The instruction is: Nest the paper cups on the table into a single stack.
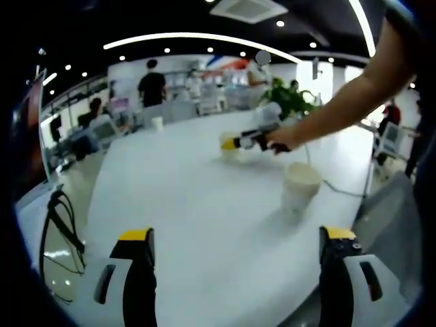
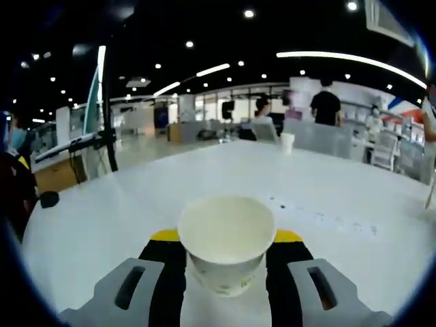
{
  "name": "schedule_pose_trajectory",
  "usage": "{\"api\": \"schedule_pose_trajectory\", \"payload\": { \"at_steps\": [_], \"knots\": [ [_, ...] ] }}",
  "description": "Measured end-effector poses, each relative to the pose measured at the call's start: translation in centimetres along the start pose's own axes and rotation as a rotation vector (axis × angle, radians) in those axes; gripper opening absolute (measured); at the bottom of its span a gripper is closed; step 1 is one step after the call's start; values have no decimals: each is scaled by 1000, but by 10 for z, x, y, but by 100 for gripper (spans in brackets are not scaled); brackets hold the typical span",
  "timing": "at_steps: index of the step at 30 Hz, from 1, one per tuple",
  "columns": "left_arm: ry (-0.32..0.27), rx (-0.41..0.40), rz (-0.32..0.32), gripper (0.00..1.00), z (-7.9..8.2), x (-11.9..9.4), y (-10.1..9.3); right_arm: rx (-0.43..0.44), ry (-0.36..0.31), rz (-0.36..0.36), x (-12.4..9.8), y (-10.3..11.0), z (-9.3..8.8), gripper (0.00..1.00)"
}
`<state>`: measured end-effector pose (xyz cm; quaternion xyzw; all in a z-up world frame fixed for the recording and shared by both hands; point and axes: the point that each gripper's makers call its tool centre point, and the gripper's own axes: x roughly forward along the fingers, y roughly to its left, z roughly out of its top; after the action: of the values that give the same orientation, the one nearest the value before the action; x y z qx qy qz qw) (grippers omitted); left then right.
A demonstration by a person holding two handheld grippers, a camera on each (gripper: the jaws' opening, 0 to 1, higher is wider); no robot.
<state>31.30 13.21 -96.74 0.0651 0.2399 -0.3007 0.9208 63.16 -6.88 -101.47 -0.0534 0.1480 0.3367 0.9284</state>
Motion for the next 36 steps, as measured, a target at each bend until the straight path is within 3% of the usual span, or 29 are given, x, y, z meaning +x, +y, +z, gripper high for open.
{"api": "schedule_pose_trajectory", "payload": {
  "at_steps": [6, 15, 36],
  "knots": [
    [-3, 0, -1, 98, 1, 0, -1, -1, -16, -7, -4, -1, 12, 43],
    [-7, 2, -9, 98, 5, 2, -1, 9, -67, -34, -15, -9, 53, 43],
    [-28, -1, -13, 98, 8, 3, -3, -34, -108, -42, -38, -26, 98, 42]
  ]
}}
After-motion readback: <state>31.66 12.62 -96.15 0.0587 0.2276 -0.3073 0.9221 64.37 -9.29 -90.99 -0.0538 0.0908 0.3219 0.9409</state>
